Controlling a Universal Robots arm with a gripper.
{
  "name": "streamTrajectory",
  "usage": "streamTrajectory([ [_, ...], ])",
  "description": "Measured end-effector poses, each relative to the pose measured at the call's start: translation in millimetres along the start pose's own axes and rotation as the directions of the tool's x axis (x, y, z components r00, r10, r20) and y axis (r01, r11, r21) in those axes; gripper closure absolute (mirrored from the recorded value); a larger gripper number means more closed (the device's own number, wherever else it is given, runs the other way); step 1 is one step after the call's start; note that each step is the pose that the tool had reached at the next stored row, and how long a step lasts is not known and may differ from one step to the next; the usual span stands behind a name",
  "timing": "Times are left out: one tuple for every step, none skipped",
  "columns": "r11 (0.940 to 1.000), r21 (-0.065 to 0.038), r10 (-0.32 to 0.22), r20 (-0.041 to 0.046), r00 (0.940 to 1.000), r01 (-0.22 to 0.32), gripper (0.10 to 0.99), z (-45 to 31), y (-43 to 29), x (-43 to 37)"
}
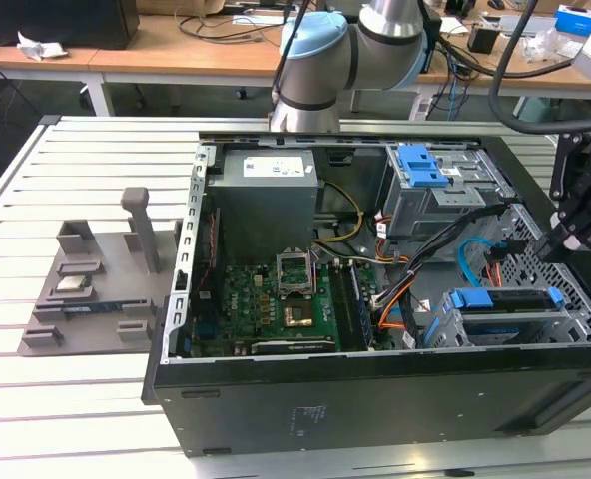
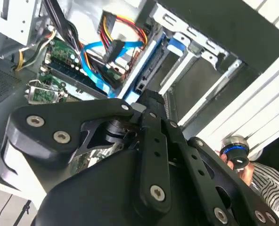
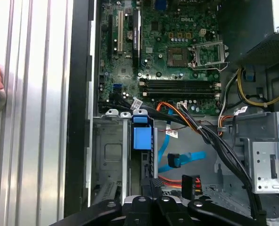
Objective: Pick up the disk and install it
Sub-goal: 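Insert the first disk wire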
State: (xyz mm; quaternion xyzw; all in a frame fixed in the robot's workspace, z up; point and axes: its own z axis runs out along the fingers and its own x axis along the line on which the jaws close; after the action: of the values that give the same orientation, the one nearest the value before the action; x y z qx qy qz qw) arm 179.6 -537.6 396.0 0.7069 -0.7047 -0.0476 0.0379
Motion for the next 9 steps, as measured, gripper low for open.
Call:
streamTrajectory([
  [1.0, 0.0, 0.001, -0.004, 1.0, -0.001, 0.98, 0.6, -3.1, -7.8],
  [1.0, 0.0, 0.001, -0.0073, 1.0, -0.001, 0.98, 1.4, -4.0, -12.3],
  [1.0, 0.0, 0.001, -0.009, 1.0, -0.001, 0.98, 2.3, -4.5, -15.4],
  [1.0, 0.0, 0.002, -0.0172, 0.9999, -0.002, 0.98, 9.8, -6.0, -30.0],
  [1.0, 0.0, 0.002, -0.0186, 0.9998, -0.002, 0.98, 12.3, -6.7, -33.3],
  [1.0, 0.0, 0.002, -0.0195, 0.9998, -0.002, 0.98, 14.4, -7.2, -35.5],
  [1.0, 0.0, 0.003, -0.0224, 0.9997, -0.003, 0.98, 20.6, -8.3, -39.8],
  [1.0, 0.0, 0.003, -0.0239, 0.9997, -0.003, 0.98, 23.9, -9.1, -40.8],
  [1.0, 0.0, 0.003, -0.0243, 0.9997, -0.003, 0.98, 25.4, -9.2, -41.3],
])
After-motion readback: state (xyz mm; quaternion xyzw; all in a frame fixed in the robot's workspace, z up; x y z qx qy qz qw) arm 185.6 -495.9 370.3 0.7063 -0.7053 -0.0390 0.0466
